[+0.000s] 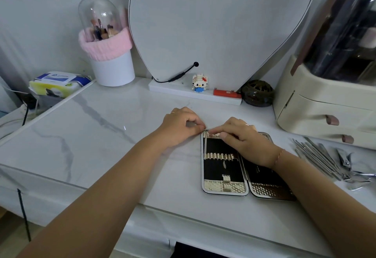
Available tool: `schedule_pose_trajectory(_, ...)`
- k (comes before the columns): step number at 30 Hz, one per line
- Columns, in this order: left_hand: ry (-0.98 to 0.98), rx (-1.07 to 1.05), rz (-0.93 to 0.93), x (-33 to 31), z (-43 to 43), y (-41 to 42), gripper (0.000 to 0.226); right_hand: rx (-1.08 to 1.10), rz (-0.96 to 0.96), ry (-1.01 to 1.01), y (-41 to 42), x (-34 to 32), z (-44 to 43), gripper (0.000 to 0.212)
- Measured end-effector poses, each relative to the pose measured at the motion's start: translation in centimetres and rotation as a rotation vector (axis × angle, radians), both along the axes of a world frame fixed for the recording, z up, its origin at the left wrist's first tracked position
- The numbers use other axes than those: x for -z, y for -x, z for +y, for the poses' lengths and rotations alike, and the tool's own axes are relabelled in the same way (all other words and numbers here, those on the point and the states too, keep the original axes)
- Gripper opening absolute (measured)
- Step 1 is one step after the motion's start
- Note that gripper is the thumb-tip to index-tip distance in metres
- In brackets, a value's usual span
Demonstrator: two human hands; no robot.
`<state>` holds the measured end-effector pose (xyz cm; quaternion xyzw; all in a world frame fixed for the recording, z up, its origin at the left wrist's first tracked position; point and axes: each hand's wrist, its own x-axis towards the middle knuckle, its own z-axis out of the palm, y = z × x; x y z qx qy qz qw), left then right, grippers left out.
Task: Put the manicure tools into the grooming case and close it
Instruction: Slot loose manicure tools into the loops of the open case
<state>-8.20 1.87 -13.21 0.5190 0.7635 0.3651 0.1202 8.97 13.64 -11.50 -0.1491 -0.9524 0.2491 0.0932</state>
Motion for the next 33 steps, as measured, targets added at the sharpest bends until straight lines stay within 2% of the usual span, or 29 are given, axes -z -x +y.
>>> schedule_pose_trajectory(9, 0.025, -0.008, -0.015, -0.20, -0.05, -0.11, 0.016, 0.007, -0.026, 0.050, 0.58, -0.39, 0.14, 0.029)
schedule_pose_trajectory(24, 0.009, 0.005, -0.015, -0.08, 0.06, 0.03, 0.022, 0.029, -0.070, -0.019, 0.96, -0.55, -0.11, 0.031)
schedule_pose_trajectory(33, 0.000, 0.006, -0.021, -0.01, 0.02, 0.05, 0.022, -0.046, -0.055, 0.046, 0.70, -0.62, 0.20, 0.028)
